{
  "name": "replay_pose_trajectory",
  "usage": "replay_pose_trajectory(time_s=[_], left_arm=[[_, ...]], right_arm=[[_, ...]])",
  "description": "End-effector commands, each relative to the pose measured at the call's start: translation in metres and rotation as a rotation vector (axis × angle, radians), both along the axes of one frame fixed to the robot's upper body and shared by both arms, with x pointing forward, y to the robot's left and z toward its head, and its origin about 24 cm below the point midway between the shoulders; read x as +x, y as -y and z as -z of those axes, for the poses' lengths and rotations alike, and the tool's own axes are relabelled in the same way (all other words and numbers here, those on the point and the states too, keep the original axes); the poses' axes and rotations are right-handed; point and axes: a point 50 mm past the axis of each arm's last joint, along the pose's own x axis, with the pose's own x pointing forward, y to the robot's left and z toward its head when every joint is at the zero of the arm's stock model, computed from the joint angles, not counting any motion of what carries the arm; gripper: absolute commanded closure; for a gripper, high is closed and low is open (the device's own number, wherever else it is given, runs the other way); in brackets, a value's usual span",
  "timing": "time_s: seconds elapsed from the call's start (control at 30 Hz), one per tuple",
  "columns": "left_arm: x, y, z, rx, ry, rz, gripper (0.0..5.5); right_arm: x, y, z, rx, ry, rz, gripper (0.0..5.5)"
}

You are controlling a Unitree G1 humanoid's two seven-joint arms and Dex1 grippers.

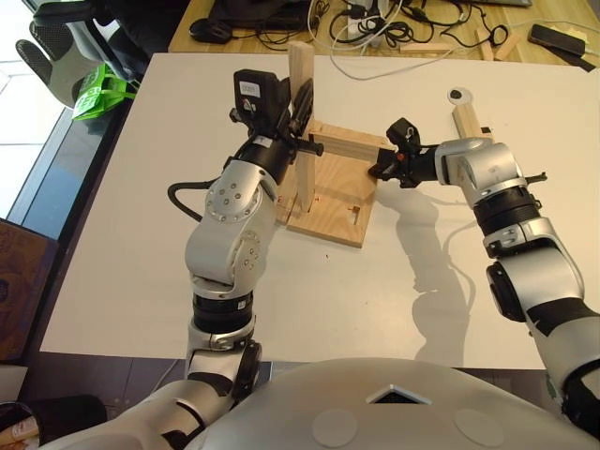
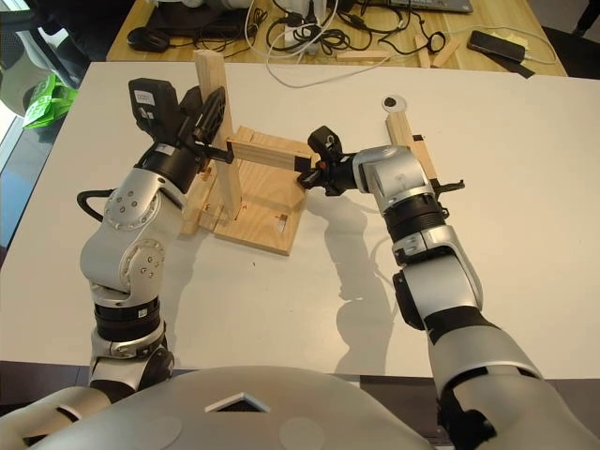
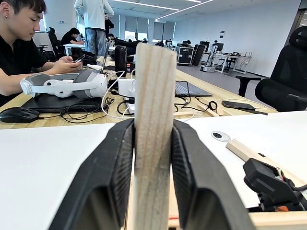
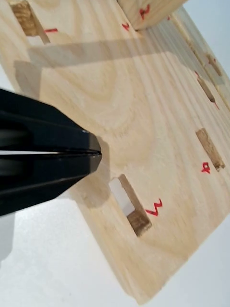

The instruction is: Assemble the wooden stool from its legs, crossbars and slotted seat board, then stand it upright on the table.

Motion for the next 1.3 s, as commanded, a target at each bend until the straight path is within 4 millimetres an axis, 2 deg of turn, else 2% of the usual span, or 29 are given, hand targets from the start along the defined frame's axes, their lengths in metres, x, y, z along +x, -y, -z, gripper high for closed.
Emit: replay_pose_trajectory(time_s=[0.03,0.47,0.7,0.83,0.97,1.13,1.23,1.3], left_arm=[[-0.002,0.002,0.007,0.012,-0.038,0.008,4.48],[-0.019,0.001,0.011,0.044,-0.134,0.124,4.48],[-0.026,-0.004,0.021,0.100,-0.246,0.146,4.48],[-0.026,-0.007,0.034,0.110,-0.362,0.103,4.48],[-0.019,-0.008,0.045,0.057,-0.429,0.023,4.48],[-0.023,-0.009,0.063,-0.020,-0.548,-0.023,4.48],[-0.024,-0.005,0.058,0.022,-0.493,0.020,4.48],[-0.025,-0.002,0.054,0.119,-0.426,0.071,4.48]], right_arm=[[-0.001,0.014,0.027,-0.111,-0.042,0.143,5.50],[0.009,0.014,0.034,-0.084,-0.026,0.325,5.50],[0.011,0.013,0.034,-0.083,-0.006,0.345,5.50],[0.012,0.011,0.033,-0.089,0.036,0.324,5.50],[0.011,0.006,0.030,-0.086,0.081,0.276,5.50],[0.003,0.008,0.030,-0.093,0.095,0.262,5.50],[0.002,0.007,0.030,-0.096,0.098,0.264,5.50],[0.002,0.007,0.030,-0.098,0.098,0.264,5.50]])
